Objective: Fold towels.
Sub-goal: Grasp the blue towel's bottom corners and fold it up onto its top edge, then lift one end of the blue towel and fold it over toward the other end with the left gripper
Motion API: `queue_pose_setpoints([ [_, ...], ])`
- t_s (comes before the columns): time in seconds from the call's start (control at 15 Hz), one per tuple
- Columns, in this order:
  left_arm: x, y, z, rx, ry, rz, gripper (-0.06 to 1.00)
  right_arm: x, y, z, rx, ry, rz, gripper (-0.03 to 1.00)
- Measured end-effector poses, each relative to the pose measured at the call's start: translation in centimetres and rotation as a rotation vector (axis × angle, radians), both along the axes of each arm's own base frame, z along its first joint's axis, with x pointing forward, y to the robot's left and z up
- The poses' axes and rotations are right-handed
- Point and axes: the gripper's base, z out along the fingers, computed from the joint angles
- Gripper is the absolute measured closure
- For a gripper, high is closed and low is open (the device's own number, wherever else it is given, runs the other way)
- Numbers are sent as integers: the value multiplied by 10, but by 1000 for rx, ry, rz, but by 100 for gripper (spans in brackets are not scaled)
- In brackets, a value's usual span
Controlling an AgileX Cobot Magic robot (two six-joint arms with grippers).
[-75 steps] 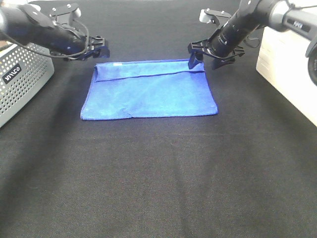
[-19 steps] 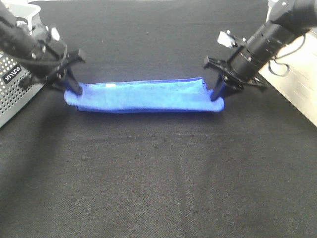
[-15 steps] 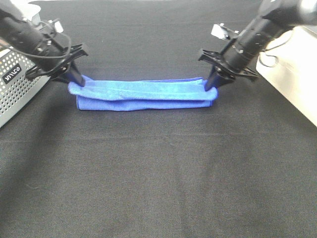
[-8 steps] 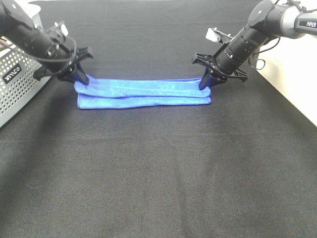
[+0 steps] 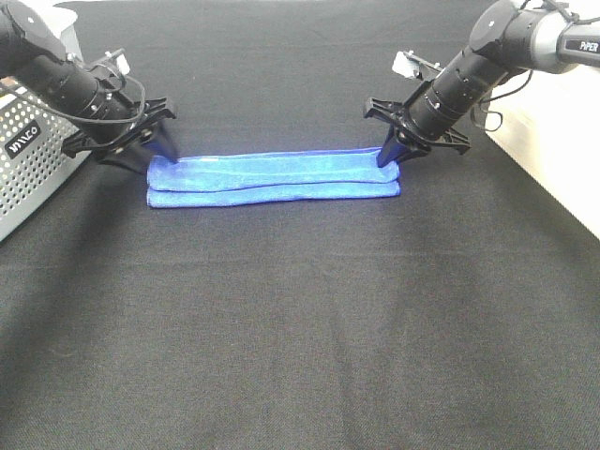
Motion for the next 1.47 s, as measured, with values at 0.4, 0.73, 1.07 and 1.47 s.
queue_pose_setpoints([
  [0.4,0,1,-2,7,18,21,18,-7,-2,29,-24,13,44,13],
  [0.73,-2,-4,-24,0,69,13,18,-8,-2,32,-27,16,50,13],
  [1.07,0,-25,-32,-27,54,53,59,-8,-3,32,-37,15,52,13],
  [1.47,-2,-16,-14,52,85,14,88,-8,-3,32,-39,18,55,13],
])
